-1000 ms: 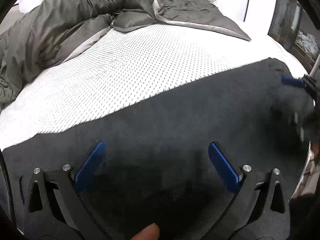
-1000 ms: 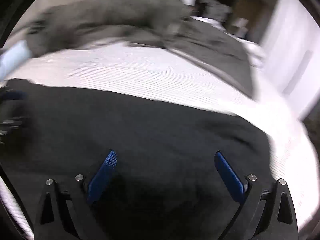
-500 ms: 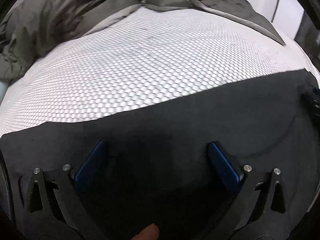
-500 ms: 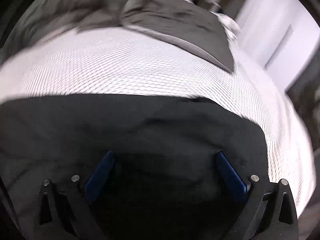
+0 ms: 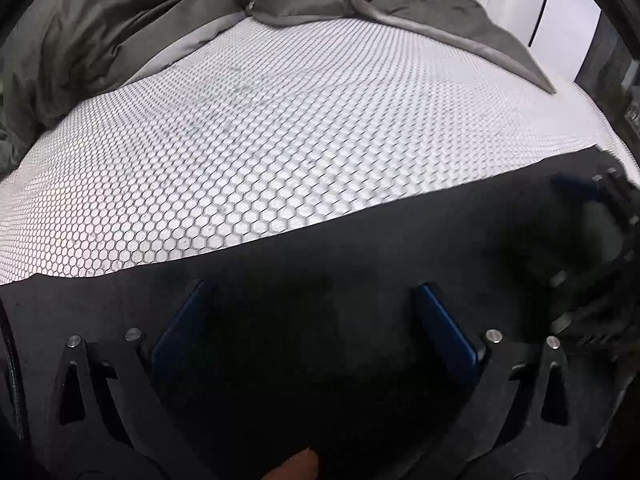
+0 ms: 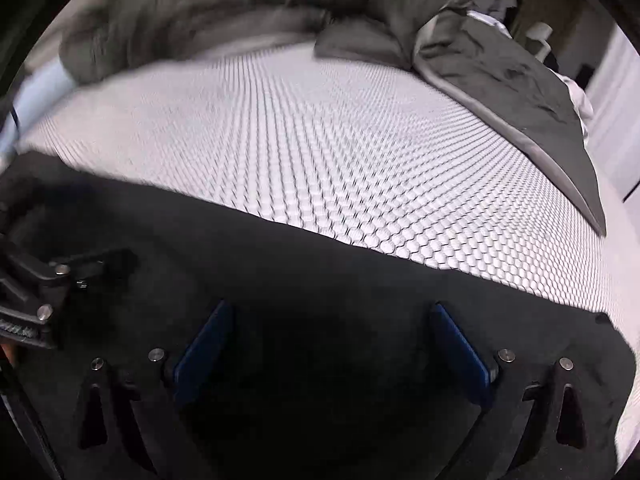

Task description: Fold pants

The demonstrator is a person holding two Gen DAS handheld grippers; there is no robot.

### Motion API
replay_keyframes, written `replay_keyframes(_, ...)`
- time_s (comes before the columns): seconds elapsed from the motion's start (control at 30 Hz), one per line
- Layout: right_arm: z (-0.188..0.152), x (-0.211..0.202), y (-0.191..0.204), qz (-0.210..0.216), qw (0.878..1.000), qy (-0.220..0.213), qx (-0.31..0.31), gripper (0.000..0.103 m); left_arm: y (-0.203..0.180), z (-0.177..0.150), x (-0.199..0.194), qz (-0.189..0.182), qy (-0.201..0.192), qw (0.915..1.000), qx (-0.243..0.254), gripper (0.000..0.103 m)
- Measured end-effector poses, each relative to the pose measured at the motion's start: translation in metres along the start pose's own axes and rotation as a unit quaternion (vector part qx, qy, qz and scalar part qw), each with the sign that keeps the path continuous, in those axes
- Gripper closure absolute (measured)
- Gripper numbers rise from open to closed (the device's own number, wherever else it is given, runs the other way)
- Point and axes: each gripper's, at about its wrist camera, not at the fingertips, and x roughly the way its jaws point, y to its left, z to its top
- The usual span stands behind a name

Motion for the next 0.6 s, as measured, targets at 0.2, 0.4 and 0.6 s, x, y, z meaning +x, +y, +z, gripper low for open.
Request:
replay_keyframes(0.2, -0.034, -0.008, -0.133, -0.131, 0.975, 0.025, 0.180, 0.003, 0.025, -0.009, -0.007, 0.004, -0.008, 0.9999, -0.010, 0.001)
replay_keyframes(0.4, -0.038, -0.031, -0.130, -0.127, 0.980, 0.000, 0.154, 0.010, 0.030, -0.014, -0.021, 0.019, -0.020, 0.9996, -0.011, 0.001)
replay_keyframes(0.6, -0.068, -0.084, -0.077, -0.071, 0.993, -0.023, 0.087, 0.009, -0.006, -0.047, -0.073, -0.020, -0.060, 0.9976, 0.030, 0.001)
